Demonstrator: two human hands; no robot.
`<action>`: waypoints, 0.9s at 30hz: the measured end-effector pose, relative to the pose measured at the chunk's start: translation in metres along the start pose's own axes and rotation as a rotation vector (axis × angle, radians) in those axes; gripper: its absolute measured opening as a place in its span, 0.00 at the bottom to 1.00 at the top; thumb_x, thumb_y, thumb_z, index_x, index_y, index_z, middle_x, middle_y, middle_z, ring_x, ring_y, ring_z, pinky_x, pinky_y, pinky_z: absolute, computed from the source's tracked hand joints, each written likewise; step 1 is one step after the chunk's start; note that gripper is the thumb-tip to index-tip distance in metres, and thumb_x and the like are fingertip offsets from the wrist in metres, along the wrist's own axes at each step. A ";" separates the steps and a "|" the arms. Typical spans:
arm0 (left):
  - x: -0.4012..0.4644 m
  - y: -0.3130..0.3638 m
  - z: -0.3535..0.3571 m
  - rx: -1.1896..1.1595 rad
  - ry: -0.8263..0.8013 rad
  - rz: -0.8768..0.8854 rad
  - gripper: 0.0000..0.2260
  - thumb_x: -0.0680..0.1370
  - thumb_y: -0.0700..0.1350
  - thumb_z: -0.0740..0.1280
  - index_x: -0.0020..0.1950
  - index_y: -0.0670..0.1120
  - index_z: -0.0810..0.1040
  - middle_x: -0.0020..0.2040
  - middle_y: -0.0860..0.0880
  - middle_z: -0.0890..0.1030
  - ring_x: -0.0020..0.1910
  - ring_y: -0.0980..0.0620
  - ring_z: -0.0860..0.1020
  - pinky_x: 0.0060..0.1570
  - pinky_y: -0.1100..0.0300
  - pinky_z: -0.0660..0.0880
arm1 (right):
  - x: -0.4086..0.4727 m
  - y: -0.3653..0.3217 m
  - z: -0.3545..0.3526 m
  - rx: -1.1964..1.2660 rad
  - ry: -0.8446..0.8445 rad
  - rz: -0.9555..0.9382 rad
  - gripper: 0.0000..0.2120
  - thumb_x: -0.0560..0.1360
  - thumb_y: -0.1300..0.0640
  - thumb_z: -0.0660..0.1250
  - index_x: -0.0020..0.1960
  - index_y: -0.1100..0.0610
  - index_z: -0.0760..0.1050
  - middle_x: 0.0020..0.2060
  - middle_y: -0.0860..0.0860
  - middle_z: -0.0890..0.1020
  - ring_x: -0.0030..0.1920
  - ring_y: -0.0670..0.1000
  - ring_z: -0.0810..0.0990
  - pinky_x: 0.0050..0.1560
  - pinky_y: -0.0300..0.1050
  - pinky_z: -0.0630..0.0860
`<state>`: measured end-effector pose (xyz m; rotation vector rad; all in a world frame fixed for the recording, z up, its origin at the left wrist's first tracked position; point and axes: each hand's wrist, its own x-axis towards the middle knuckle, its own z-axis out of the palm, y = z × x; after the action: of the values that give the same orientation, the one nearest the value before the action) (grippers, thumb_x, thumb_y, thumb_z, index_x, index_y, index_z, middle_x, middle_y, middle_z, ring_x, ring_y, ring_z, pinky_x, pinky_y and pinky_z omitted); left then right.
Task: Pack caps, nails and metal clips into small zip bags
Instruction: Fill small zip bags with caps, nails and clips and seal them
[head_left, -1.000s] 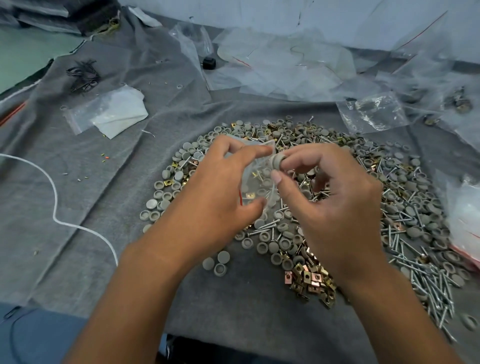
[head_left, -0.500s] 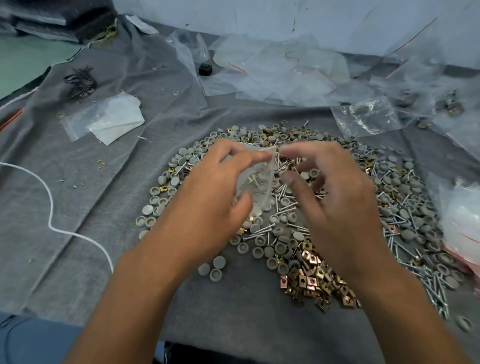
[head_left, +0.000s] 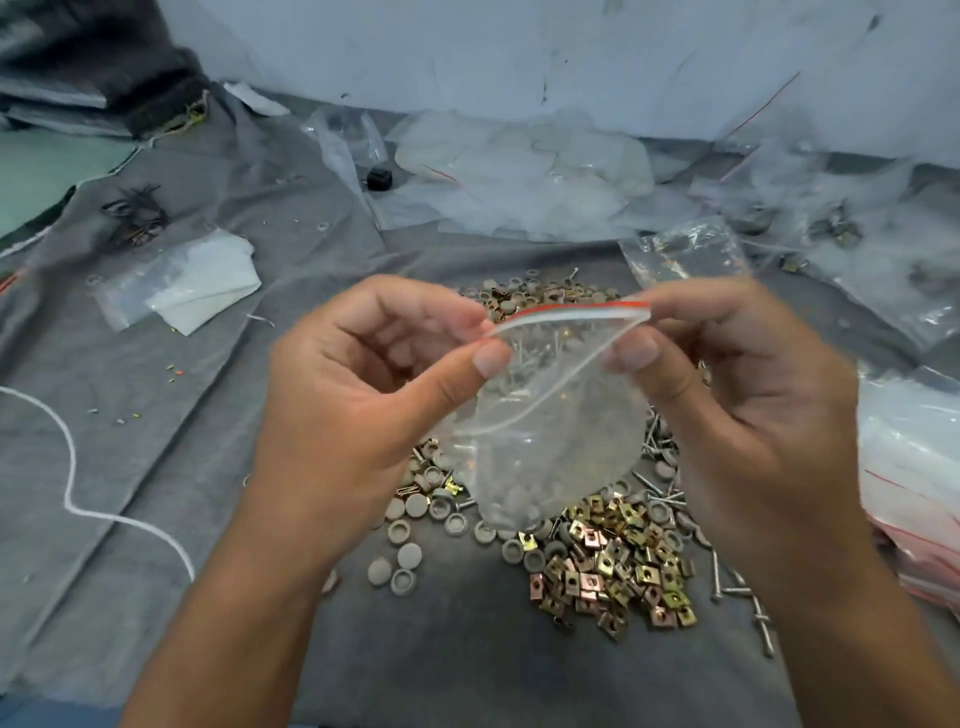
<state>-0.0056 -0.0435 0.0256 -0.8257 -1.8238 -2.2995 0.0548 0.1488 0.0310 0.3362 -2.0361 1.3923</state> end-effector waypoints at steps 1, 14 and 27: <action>0.000 0.000 -0.001 -0.048 -0.008 -0.045 0.08 0.69 0.48 0.78 0.45 0.52 0.84 0.41 0.54 0.85 0.39 0.60 0.81 0.40 0.68 0.76 | -0.002 0.000 0.000 0.010 0.001 0.004 0.03 0.81 0.48 0.68 0.54 0.41 0.79 0.42 0.45 0.83 0.43 0.49 0.81 0.46 0.40 0.74; 0.003 -0.003 0.006 -0.018 -0.074 -0.207 0.18 0.68 0.60 0.77 0.54 0.54 0.85 0.47 0.52 0.86 0.45 0.57 0.83 0.46 0.65 0.79 | -0.013 0.007 0.002 0.011 0.113 0.113 0.03 0.82 0.51 0.65 0.50 0.45 0.77 0.39 0.46 0.80 0.39 0.44 0.77 0.42 0.37 0.73; -0.003 -0.009 0.019 0.401 -0.057 0.081 0.06 0.74 0.49 0.76 0.50 0.57 0.85 0.46 0.56 0.86 0.46 0.48 0.83 0.46 0.55 0.78 | -0.015 0.004 0.009 -0.076 0.073 0.081 0.02 0.81 0.52 0.65 0.51 0.48 0.77 0.45 0.47 0.81 0.47 0.53 0.79 0.46 0.51 0.76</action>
<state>0.0007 -0.0240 0.0193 -0.8837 -2.1286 -1.7861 0.0603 0.1403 0.0163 0.1697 -2.0564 1.3505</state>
